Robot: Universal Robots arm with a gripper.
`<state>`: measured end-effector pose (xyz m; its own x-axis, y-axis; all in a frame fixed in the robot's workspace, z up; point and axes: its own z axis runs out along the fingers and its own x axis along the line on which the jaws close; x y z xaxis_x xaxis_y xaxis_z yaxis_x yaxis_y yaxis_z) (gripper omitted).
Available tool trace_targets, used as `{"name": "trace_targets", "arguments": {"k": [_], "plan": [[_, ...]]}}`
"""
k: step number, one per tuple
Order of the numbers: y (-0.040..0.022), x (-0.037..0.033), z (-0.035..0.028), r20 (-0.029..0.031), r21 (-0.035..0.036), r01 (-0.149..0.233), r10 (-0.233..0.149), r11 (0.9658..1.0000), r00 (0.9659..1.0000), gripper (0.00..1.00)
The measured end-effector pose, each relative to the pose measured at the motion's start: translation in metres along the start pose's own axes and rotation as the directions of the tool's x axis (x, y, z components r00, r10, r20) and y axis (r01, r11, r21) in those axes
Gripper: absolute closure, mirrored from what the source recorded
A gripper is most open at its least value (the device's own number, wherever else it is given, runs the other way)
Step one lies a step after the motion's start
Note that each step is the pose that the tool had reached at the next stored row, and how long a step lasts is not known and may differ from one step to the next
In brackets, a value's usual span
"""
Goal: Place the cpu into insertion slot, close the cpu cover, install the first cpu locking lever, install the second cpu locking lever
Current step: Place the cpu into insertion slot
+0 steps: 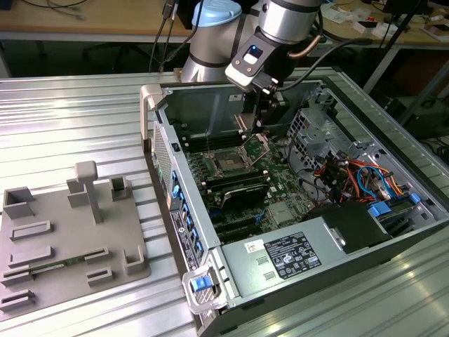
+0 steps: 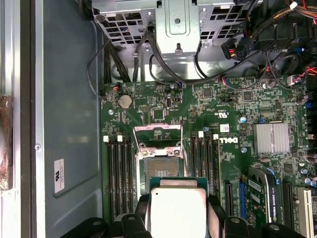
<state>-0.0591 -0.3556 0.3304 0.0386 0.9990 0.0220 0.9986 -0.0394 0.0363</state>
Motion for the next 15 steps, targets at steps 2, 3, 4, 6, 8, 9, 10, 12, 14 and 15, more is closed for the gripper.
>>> {"name": "trace_targets", "arguments": {"k": [2, 3, 4, 6, 8, 9, 10, 12, 14, 15], "plan": [[0.0, 0.0, 0.0002, 0.0001, 0.0004, 0.0, 0.0, 1.0, 1.0, 0.45], [0.0, 0.0, 0.0005, 0.0, 0.0011, 0.0, 0.0, 1.0, 1.0, 0.45], [0.0, 0.0, 0.0006, 0.0001, 0.0013, 0.0, 0.0, 1.0, 1.0, 0.45], [0.0, 0.0, 0.0008, 0.0, 0.0012, 0.0, 0.0, 1.0, 1.0, 0.45], [-0.0001, 0.0, 0.0011, 0.0, 0.0012, 0.0, 0.0, 1.0, 1.0, 0.45], [-0.0001, 0.0, 0.0013, 0.0, 0.0013, 0.0, 0.0, 1.0, 1.0, 0.45], [-0.0001, 0.0, 0.0015, 0.0, 0.0017, 0.0, 0.0, 1.0, 1.0, 0.45], [-0.0001, 0.0, 0.0017, 0.0001, 0.0021, 0.0, 0.0, 1.0, 1.0, 0.45], [-0.0001, -0.0001, 0.0019, 0.0001, 0.0022, 0.0, 0.0, 1.0, 1.0, 0.45], [-0.0001, 0.0, 0.0021, 0.0001, 0.0023, 0.0, 0.0, 1.0, 1.0, 0.45]]}}
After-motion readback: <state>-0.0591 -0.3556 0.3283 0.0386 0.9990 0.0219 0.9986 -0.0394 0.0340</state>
